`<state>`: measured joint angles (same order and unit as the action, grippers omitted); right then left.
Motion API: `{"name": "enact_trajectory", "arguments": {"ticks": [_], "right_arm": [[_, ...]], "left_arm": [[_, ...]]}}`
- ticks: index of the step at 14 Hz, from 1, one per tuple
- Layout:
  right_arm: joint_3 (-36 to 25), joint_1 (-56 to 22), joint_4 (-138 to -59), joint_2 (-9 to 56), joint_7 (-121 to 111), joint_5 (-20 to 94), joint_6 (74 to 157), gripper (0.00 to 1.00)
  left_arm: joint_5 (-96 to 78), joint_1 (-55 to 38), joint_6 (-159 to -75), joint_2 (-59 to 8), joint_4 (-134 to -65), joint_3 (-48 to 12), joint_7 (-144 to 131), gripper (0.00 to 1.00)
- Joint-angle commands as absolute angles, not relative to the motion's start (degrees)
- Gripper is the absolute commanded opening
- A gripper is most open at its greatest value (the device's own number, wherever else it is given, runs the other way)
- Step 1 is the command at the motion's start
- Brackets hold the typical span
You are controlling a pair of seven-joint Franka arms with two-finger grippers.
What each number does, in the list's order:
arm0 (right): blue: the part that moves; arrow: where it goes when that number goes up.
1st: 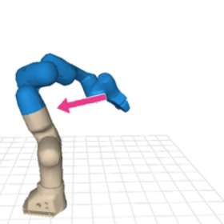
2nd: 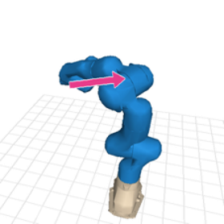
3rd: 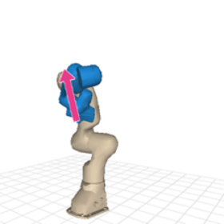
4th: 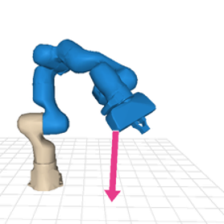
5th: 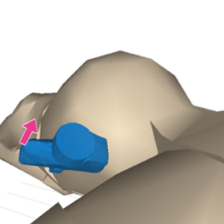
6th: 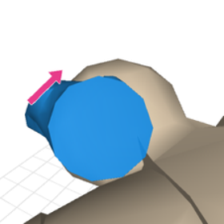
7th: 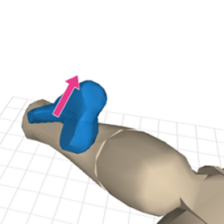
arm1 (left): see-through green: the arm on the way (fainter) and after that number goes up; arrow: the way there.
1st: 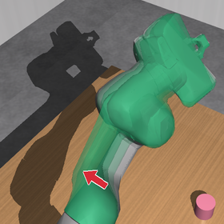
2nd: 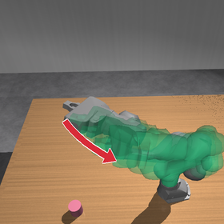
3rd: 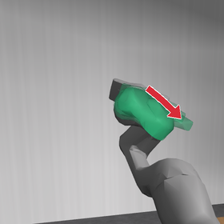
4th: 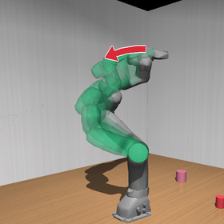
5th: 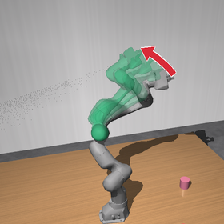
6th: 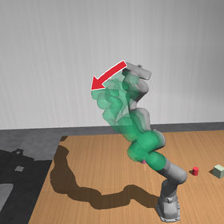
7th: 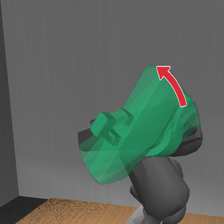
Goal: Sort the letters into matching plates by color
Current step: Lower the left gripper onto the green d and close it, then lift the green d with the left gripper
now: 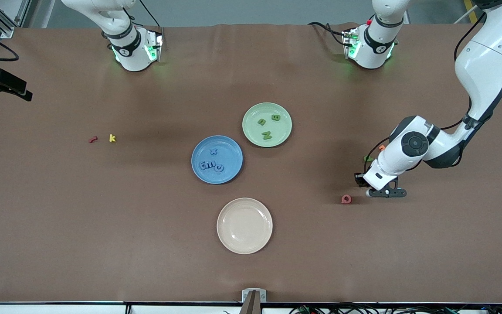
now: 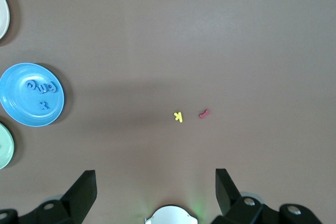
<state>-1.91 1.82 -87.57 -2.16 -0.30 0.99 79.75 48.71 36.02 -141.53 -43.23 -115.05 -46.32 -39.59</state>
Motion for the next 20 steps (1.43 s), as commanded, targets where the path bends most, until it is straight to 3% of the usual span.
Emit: {"name": "enact_trajectory", "arguments": {"ticks": [1,7,13,19,20], "right_arm": [[-1.7,2.5,-91.3,-5.0,-0.7,1.8,81.8,1.00],[-1.7,2.6,-91.2,-5.2,-0.7,1.8,83.0,1.00],[-1.9,2.5,-91.5,-5.7,-1.8,1.1,83.7,1.00],[-1.8,2.5,-91.5,-5.7,-3.1,1.1,83.1,1.00],[-1.8,2.5,-91.5,-5.8,-2.9,1.1,83.0,1.00]], "left_arm": [[50.1,35.8,-141.7,-43.5,-114.9,-46.0,-40.1,0.32],[49.9,37.2,-137.1,-41.0,-118.3,-47.5,-39.7,0.49],[49.9,46.2,-130.7,-40.3,-122.2,-56.2,-39.6,0.52],[49.9,46.9,-130.4,-40.3,-123.7,-56.7,-39.9,0.53],[49.9,46.9,-130.4,-40.3,-124.0,-56.9,-39.8,0.63]]}}
